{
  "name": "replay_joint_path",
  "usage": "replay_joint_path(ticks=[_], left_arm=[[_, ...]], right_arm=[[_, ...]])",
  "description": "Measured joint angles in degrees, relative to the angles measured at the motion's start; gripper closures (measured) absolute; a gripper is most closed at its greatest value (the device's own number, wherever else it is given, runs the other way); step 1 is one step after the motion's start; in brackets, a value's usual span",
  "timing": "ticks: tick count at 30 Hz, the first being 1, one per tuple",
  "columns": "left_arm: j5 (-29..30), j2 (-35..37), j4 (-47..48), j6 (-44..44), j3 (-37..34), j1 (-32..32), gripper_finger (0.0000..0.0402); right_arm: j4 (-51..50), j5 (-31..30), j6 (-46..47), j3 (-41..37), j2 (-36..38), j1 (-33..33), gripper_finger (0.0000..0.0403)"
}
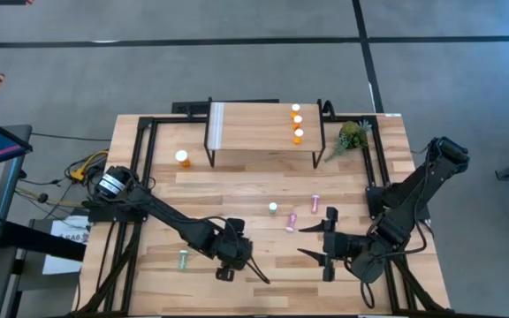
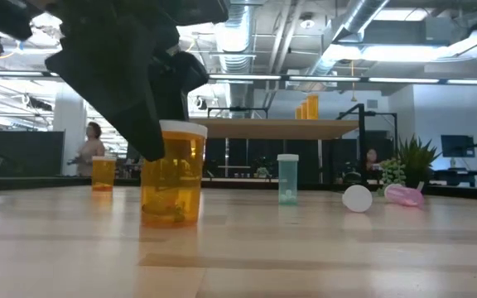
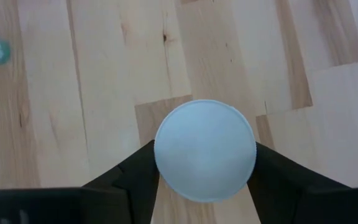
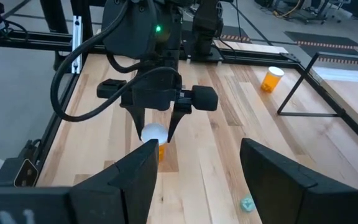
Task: Pick and place medicine bottles onto shelf by color
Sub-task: Put the bottom big orange pill bottle on the shelf
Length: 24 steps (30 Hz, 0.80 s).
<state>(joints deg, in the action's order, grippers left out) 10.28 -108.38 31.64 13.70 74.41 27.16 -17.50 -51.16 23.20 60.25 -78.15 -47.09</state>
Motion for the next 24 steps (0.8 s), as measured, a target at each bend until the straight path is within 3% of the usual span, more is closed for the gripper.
replay_joint_path(ticks=[10, 18, 24], left_arm=[[1.1, 0.1, 10.2, -4.9, 9.5, -0.4, 0.0212], [2.1, 0.2, 23.0, -9.0, 21.5, -1.4, 0.0208], [6.0, 0.2, 35.0, -10.5, 30.3, -3.9, 0.0208]], right_arm=[[0.0, 0.0, 0.0, 0.0, 0.0, 0.0, 0.0154], [0.1, 0.0, 0.0, 0.0, 0.0, 0.0, 0.0154], [0.1, 0.0, 0.3, 0.0, 0.0, -0.1, 0.0154]])
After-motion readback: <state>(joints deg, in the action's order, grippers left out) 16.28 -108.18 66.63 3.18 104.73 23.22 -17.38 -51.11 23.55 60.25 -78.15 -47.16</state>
